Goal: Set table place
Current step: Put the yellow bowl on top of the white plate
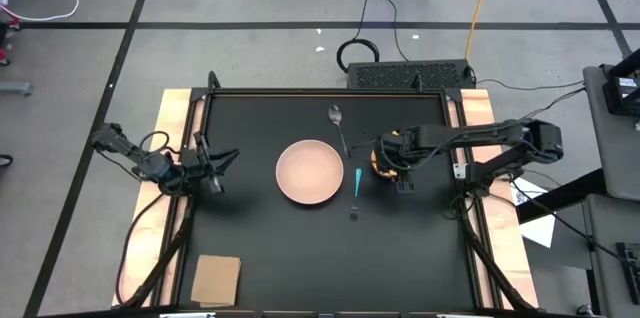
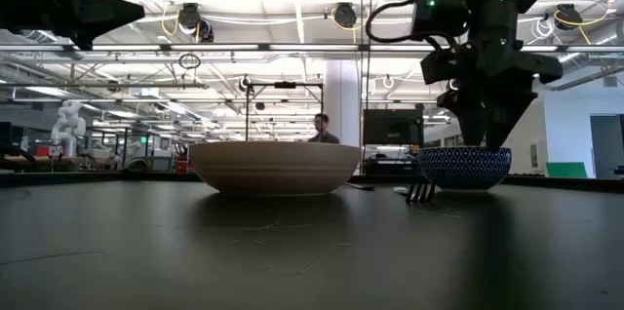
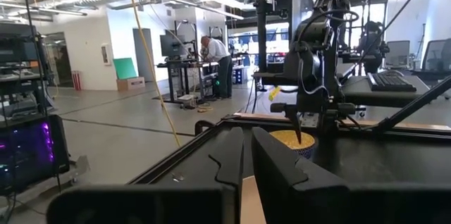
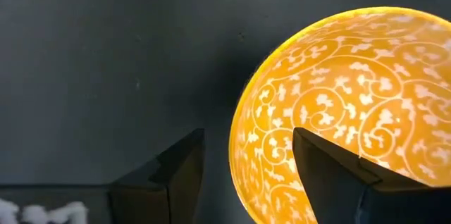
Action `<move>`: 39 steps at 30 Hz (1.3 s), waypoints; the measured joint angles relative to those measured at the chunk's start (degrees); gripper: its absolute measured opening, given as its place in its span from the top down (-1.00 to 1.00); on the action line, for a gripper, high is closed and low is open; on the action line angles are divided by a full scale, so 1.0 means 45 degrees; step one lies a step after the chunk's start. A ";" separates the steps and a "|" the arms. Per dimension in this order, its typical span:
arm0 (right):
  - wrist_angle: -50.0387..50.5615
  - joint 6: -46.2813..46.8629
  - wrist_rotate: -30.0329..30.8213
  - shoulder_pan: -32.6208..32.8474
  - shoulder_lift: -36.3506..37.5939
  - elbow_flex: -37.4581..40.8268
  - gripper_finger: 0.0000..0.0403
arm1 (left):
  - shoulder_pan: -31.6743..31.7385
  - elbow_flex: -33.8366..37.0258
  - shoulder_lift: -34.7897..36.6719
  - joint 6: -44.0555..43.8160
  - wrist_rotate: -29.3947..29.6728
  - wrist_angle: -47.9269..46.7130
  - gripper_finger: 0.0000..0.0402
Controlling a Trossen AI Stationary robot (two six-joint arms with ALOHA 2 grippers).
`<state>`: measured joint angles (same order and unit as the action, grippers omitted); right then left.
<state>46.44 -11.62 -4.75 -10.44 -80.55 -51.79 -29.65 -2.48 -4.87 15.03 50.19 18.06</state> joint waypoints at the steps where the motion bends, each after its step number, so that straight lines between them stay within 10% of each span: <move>1: -0.0152 0.0000 0.0002 0.0000 -0.0105 0.0000 -0.03 | 0.0000 0.0000 0.0002 -0.0006 0.0013 -0.0007 0.81; 22: -0.1040 0.0126 0.0146 0.0000 -0.1396 0.0005 0.01 | 0.0000 0.0001 0.0002 -0.0156 0.0204 -0.0073 0.81; 39: -0.1123 0.0152 0.0155 0.0005 -0.1396 0.0005 0.76 | 0.0000 0.0000 0.0002 -0.0157 0.0204 -0.0073 0.81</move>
<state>41.38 -10.93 -4.06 -10.41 -86.83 -51.77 -29.65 -2.48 -4.86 14.33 51.11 17.74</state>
